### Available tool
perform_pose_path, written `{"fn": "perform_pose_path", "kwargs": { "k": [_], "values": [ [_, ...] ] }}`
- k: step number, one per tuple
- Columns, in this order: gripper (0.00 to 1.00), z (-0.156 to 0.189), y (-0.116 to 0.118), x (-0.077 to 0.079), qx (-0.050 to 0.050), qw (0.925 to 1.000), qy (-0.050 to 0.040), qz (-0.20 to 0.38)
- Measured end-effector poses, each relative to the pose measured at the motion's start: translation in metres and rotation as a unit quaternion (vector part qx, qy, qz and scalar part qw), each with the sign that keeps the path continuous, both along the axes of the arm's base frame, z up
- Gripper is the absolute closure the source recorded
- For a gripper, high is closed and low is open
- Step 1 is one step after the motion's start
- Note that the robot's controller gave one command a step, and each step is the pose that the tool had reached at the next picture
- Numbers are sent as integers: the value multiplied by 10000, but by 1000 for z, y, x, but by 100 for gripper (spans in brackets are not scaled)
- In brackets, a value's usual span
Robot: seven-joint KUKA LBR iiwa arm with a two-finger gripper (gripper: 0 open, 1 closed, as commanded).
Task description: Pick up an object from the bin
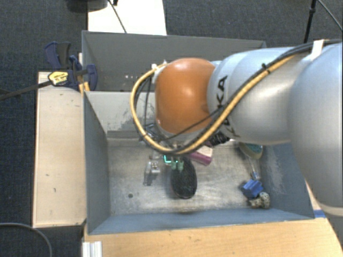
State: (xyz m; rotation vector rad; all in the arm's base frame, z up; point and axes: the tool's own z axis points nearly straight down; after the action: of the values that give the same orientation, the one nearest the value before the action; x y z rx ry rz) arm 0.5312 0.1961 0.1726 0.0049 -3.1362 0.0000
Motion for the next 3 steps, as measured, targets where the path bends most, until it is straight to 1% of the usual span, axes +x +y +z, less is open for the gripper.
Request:
{"fn": "perform_pose_path", "kwargs": {
  "k": [1,2,3],
  "values": [
    [0,-101,-72,44,17,9647,-56,2632],
    [0,-72,-149,-19,9,8652,-15,5015],
    [0,-73,-191,11,6,8664,-27,4993]
  ]
}}
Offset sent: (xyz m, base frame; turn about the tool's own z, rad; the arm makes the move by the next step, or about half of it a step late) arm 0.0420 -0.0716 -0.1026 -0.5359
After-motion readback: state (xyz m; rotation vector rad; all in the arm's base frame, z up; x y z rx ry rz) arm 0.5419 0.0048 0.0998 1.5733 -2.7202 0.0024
